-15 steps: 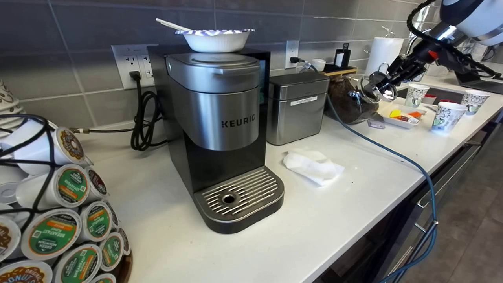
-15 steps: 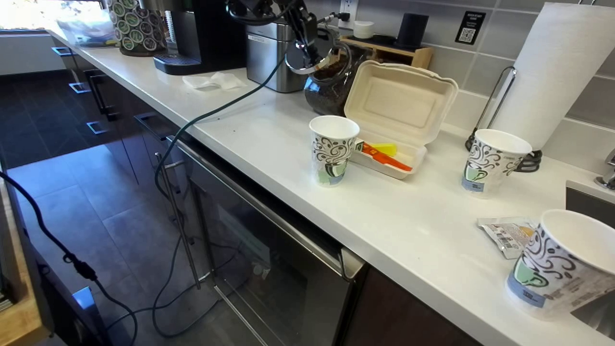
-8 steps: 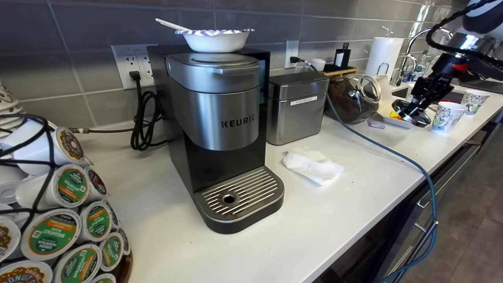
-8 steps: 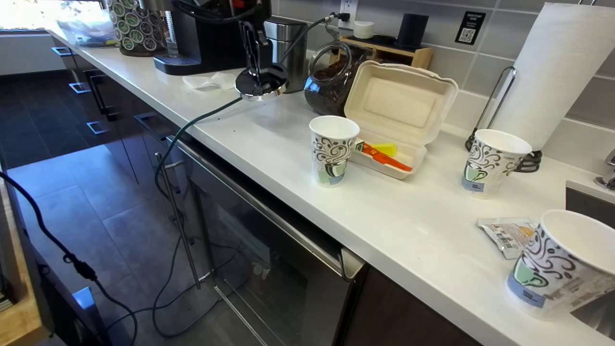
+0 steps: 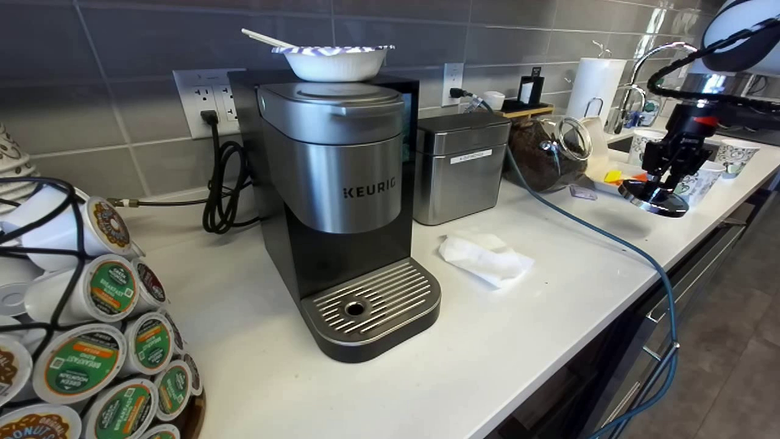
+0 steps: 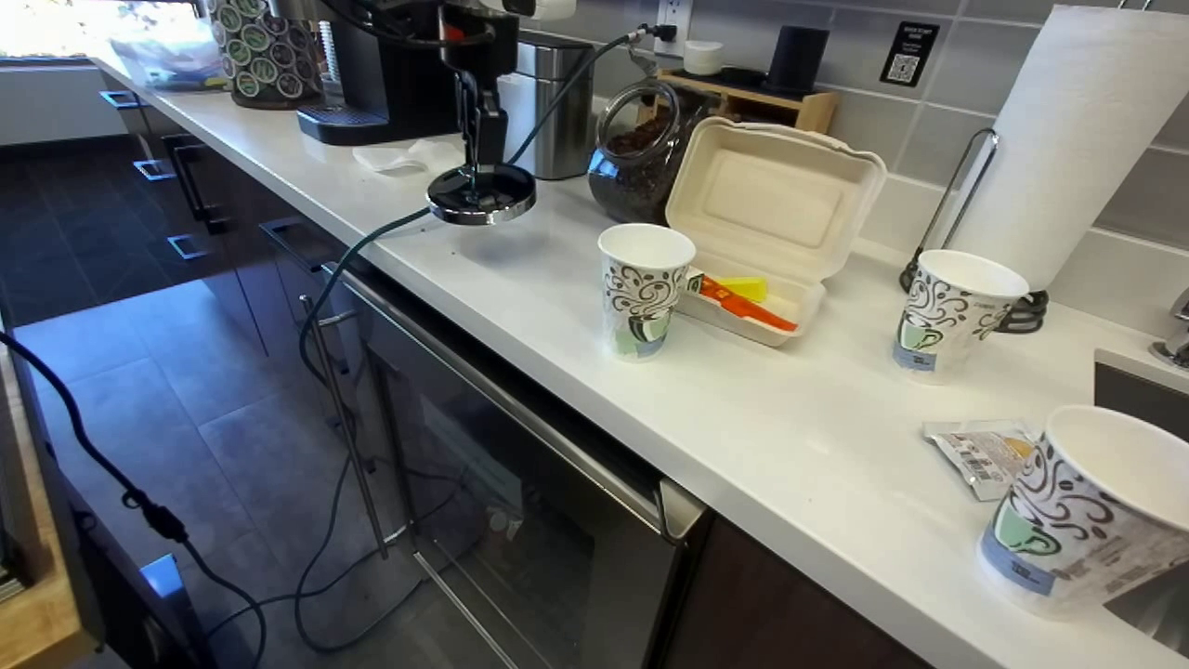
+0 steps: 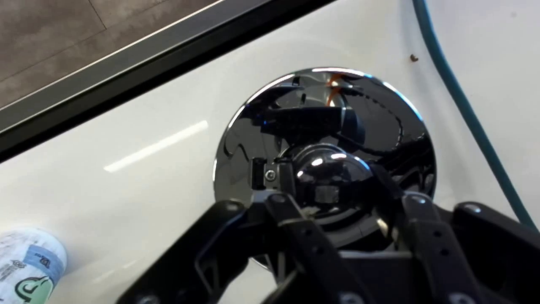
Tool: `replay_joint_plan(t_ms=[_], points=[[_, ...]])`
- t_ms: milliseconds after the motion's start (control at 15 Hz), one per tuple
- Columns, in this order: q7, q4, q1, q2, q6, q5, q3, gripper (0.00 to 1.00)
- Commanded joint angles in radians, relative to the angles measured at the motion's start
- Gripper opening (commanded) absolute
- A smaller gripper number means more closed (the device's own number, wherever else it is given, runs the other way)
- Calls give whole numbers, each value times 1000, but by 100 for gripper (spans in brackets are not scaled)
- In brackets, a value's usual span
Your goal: Remove the lid from the container
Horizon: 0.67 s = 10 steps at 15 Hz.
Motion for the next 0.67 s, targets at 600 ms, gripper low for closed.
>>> replay_joint_plan(t_ms=[600], points=[[24,144,0,133,-43,-3,-14,21]])
